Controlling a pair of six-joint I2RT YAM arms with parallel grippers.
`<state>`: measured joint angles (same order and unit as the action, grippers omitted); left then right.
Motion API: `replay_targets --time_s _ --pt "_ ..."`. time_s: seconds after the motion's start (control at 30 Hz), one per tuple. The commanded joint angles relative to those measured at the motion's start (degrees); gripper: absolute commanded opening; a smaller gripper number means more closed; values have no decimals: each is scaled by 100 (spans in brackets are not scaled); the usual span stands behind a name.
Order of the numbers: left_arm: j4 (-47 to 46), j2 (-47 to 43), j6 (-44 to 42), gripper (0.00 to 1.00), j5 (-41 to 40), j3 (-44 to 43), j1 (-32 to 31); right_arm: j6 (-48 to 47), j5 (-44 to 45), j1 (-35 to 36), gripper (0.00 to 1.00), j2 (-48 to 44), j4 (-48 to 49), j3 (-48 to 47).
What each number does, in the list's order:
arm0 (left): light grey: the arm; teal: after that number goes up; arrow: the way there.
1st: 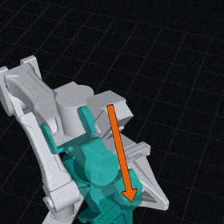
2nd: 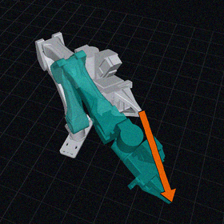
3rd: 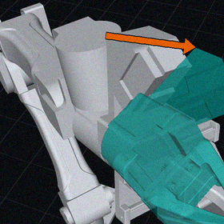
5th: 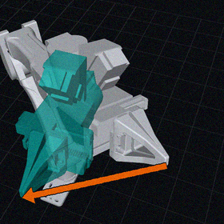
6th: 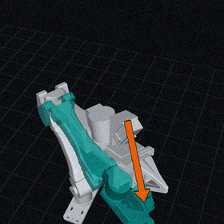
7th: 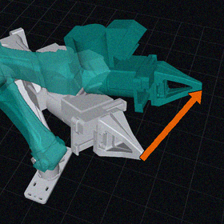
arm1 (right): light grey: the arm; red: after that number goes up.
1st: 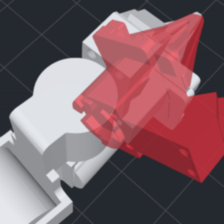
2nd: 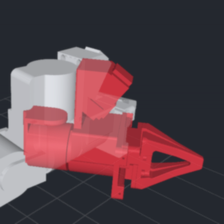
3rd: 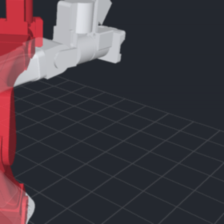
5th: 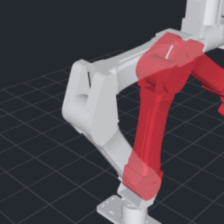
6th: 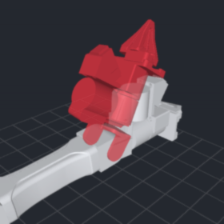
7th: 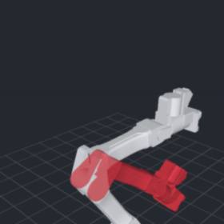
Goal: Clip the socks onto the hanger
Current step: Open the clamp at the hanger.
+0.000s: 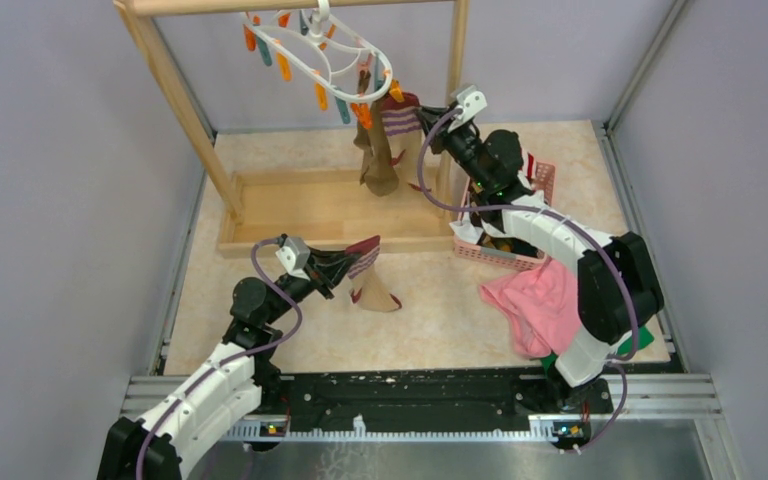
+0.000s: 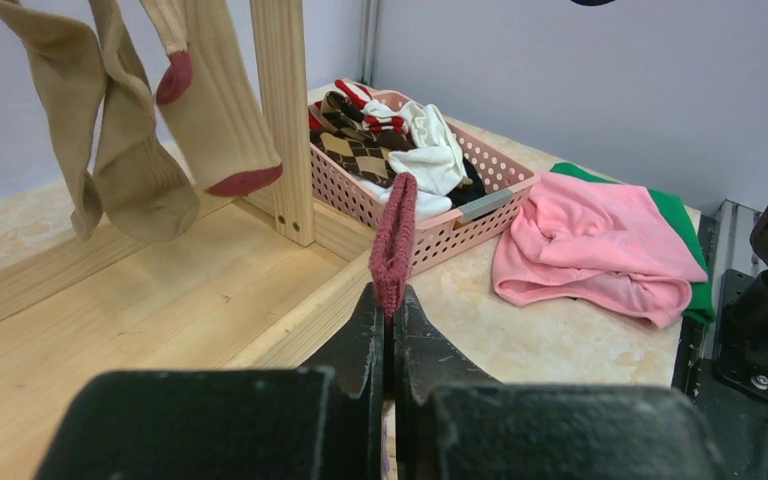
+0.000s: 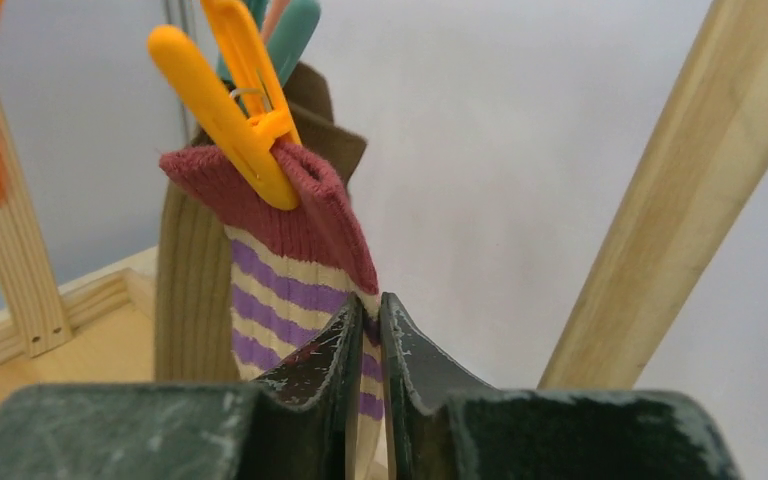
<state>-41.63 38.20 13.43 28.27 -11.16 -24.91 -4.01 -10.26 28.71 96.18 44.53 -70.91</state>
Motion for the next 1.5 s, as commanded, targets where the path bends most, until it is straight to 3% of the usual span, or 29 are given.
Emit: replay_targets --time_s 0.0,0.43,0.67,0.83,1.1,1.47 --pt "-369 48 27 0 104 -220 -14 268 -339 -26 14 -335 327 189" --pt "-460 149 39 0 143 -264 -10 333 -874 -15 42 -1168 371 1065" --pt "-467 153 2 0 41 -288 -10 205 -1766 42 56 -1557 -6 1329" --pt "-440 179 -66 0 -191 -354 -14 -443 -2332 429 63 -1644 -599 1420" --pt "-283 109 -138 0 -600 -444 -12 -1165 -2770 1053 67 -1797 -749 1853" --pt "-203 -105 -174 0 -936 -466 -14 -872 -3035 1287 67 -1341 -266 1992"
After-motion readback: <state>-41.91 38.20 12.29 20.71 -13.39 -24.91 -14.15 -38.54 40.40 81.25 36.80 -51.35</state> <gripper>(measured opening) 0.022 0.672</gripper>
